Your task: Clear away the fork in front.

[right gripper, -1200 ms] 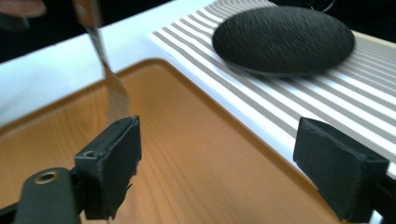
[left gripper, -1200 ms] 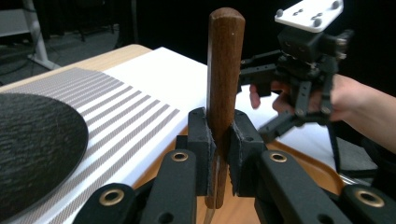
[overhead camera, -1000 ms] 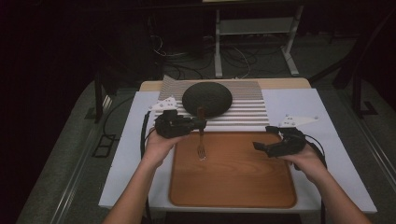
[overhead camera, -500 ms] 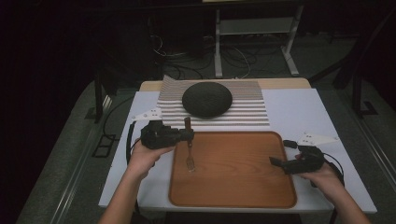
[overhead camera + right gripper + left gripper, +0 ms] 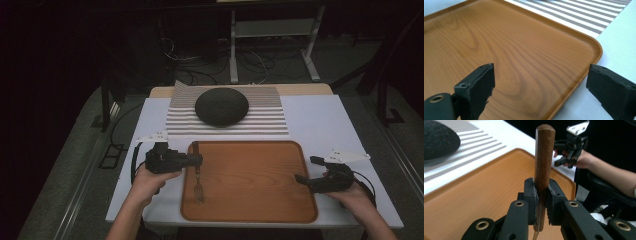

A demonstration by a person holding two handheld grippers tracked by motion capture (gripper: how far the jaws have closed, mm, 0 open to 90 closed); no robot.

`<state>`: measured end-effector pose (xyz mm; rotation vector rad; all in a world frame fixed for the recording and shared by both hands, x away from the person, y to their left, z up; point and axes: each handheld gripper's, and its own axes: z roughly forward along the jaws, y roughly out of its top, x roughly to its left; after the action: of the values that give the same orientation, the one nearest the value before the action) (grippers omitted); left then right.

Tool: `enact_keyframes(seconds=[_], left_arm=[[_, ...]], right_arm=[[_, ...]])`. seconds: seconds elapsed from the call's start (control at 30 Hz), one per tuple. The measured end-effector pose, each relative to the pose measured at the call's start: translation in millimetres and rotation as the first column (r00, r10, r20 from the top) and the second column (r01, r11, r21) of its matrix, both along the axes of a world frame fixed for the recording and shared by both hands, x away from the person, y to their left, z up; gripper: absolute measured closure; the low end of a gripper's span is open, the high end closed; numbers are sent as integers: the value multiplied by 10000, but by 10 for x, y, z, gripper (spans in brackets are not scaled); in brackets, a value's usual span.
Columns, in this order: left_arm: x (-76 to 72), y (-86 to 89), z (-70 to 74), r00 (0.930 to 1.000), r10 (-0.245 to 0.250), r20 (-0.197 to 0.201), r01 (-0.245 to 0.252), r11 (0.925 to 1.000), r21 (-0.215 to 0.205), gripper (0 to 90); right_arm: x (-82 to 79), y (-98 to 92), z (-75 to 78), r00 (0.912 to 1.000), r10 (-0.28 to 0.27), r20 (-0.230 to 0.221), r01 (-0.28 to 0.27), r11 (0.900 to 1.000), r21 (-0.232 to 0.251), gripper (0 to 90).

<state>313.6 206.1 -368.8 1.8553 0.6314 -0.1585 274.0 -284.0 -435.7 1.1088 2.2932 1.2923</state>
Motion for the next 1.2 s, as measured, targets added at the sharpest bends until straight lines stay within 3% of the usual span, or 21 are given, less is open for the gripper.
enact_keyframes(seconds=[0.1,0.23,0.47,0.67,0.83,1.13,1.2], left_arm=[[22,-15,-22,9999,-12,112,12,10000,-22,796],[69,-54,-85,9991,187,379,-198,9994,280,761],[201,-170,-254,9990,384,209,-399,9964,744,733],[326,-273,-461,9977,523,-440,-464,9908,1273,717],[384,-389,-638,9936,377,-1064,-174,9824,1858,702],[405,-419,-768,9907,502,-1261,-162,9662,2574,671],[412,-409,-780,9903,576,-1266,-231,9656,2590,650]], right_arm=[[-3,10,1,10000,44,53,-43,9998,-168,82],[3,15,-2,10000,55,66,-53,9996,-263,82],[12,23,-7,10000,19,97,-16,9994,-345,82],[21,25,-13,10000,-14,70,17,9993,-379,82],[29,28,-20,10000,-1,83,5,9990,-456,82],[26,37,-20,10000,10,95,-5,9987,-502,83],[27,39,-22,10000,22,94,-17,9986,-524,84]])
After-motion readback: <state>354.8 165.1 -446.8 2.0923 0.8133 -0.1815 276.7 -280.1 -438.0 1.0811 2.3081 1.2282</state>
